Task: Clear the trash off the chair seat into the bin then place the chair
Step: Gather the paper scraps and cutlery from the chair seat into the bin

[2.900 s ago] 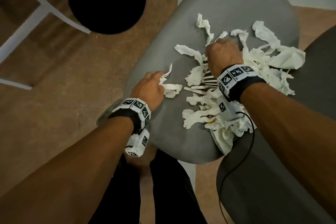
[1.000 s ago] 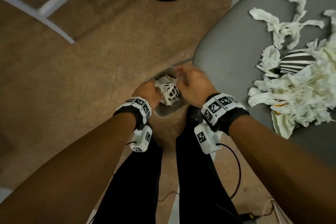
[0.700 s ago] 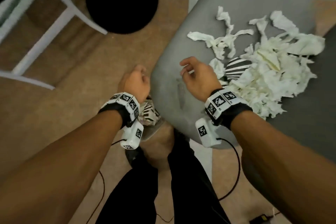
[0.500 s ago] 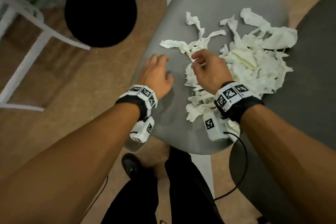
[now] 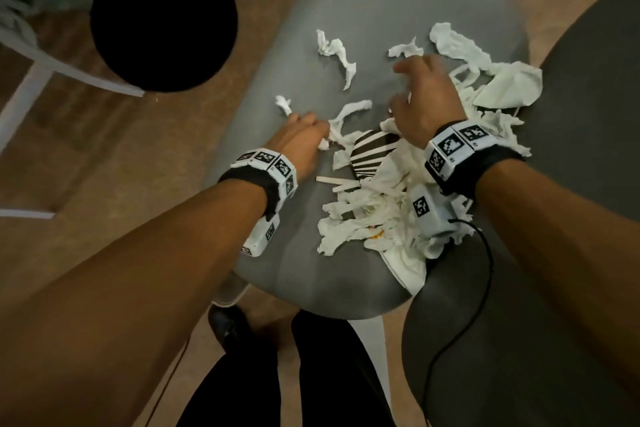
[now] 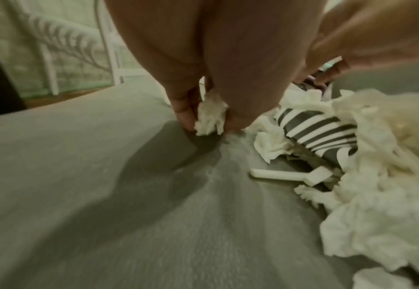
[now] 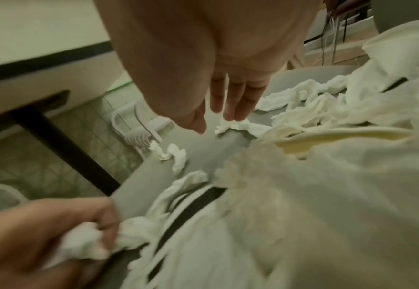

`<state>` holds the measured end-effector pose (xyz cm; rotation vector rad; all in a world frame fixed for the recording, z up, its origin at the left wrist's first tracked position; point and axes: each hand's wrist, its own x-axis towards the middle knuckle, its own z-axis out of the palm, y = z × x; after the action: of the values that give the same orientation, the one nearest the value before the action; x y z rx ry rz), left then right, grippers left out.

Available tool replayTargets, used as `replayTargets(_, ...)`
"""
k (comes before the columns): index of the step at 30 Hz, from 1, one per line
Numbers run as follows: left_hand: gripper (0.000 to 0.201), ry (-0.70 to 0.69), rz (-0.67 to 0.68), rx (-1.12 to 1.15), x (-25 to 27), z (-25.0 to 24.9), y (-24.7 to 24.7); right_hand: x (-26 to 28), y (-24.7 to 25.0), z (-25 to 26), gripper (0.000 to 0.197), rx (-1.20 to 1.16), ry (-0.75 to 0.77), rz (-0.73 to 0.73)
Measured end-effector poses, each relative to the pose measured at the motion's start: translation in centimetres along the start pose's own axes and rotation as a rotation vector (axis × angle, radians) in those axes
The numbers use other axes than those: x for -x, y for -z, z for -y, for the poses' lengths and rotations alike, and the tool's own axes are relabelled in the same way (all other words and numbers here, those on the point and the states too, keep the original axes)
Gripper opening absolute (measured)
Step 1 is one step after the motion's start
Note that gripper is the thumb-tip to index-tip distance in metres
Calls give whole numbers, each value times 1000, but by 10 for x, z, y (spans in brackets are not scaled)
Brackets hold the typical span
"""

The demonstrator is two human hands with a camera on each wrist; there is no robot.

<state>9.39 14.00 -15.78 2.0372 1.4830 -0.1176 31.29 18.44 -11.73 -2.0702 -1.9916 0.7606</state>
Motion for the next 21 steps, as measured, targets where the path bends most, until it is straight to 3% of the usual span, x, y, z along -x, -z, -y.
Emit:
replayTargets(3, 27, 121, -34, 158, 12, 5, -2, -17, -3, -18, 54, 125, -127, 19)
replayTargets(6, 46, 141, -54, 209, 27, 12, -7, -24, -7, -29, 49, 204, -237, 145)
replayTargets(8, 43, 158, -40, 190, 34, 19, -12, -24, -8, -27, 38, 244, -207, 180)
replayTargets(10, 23, 171, -42, 167, 42, 24, -14, -21, -9, -20, 28, 247, -173, 186)
replayTargets(12, 15, 203, -53, 170, 49, 27, -15, -16, -10, -9, 22, 184, -109, 155)
replayTargets(16, 13, 267, -98, 218, 59, 32, -16, -10, -6, 27, 24, 8, 17, 64)
replayTargets(21, 14, 331, -171, 327, 79, 41, -14, 3, -4, 78, 22, -194, 44, 6)
